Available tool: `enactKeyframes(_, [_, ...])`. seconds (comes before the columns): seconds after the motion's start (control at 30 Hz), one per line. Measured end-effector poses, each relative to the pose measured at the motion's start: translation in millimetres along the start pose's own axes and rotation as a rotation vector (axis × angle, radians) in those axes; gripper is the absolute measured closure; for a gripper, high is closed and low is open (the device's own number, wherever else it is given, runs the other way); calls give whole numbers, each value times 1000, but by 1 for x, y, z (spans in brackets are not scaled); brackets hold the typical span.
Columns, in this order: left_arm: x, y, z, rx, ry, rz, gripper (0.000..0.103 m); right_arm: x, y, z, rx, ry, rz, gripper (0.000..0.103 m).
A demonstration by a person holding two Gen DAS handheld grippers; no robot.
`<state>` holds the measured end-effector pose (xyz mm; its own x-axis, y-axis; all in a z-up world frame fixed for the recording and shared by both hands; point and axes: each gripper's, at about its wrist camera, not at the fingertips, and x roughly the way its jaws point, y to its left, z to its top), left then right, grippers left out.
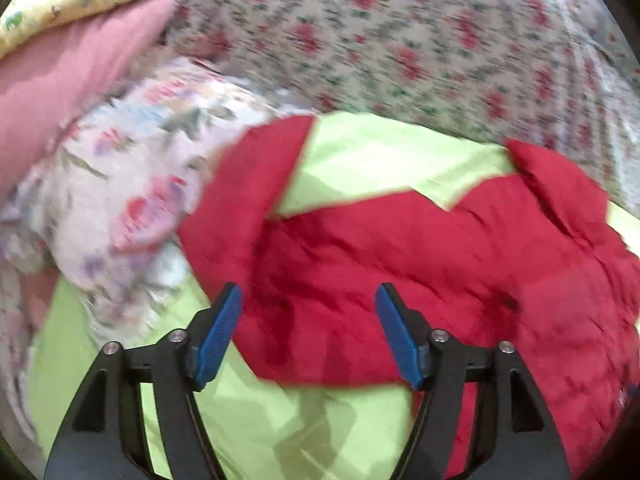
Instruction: Fold large clothes
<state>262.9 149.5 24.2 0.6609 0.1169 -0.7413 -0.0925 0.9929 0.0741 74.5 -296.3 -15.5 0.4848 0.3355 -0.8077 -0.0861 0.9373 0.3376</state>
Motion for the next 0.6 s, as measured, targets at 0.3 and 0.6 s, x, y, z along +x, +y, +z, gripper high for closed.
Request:
enactKeyframes(0.3, [82,19,24,24,113,162,86,-18,12,-10,-4,-13,22,30])
enactKeyframes(0.6, [40,40,13,-103,56,-39,94,-23,12,-12,11,-38,25,30])
